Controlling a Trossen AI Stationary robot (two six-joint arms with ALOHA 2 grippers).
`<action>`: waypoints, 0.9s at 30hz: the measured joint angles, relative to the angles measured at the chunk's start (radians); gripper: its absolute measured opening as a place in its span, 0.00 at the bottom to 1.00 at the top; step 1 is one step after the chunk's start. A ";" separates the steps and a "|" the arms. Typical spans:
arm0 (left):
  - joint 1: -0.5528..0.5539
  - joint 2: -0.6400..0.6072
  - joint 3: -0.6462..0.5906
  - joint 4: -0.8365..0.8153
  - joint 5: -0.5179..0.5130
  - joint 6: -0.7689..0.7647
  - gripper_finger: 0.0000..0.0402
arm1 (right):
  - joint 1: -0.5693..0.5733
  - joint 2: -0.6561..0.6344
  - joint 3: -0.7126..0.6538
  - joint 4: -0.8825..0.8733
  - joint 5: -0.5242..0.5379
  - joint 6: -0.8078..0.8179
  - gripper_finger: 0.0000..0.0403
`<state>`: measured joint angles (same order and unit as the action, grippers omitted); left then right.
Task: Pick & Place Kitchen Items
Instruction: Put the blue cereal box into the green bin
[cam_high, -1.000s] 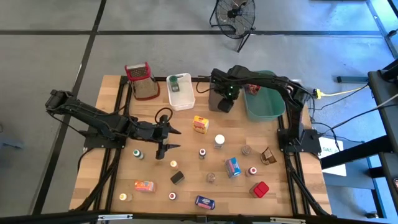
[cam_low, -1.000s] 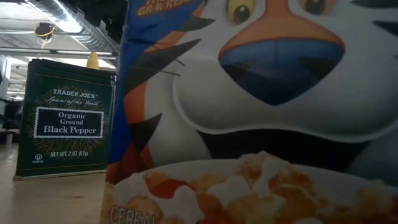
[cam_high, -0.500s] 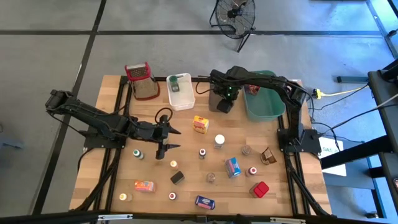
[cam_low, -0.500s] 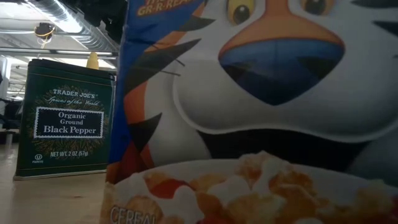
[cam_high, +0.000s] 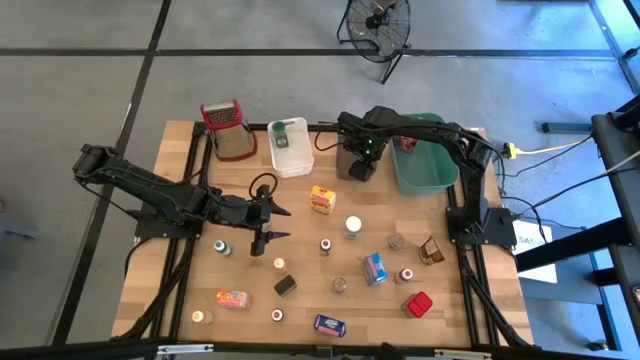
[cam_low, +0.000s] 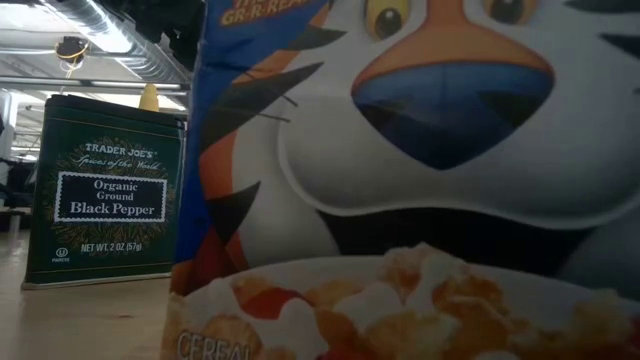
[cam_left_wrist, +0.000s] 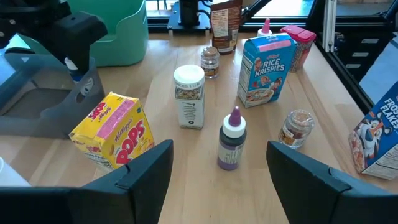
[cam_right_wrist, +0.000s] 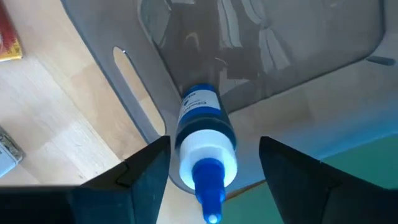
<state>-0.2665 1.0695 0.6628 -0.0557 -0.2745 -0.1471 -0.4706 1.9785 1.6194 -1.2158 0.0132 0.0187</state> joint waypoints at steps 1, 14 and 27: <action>0.000 0.000 0.000 0.000 0.000 0.000 0.63 | 0.000 0.000 0.010 -0.004 0.001 0.002 0.63; 0.000 0.000 0.000 -0.004 0.004 0.001 0.63 | 0.025 0.000 0.307 -0.222 0.001 0.045 0.63; 0.000 0.000 0.000 -0.071 0.041 0.008 0.63 | 0.174 0.000 0.484 -0.321 -0.061 0.035 0.63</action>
<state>-0.2665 1.0695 0.6624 -0.1263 -0.2332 -0.1393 -0.2963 1.9781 2.1030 -1.5367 -0.0480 0.0536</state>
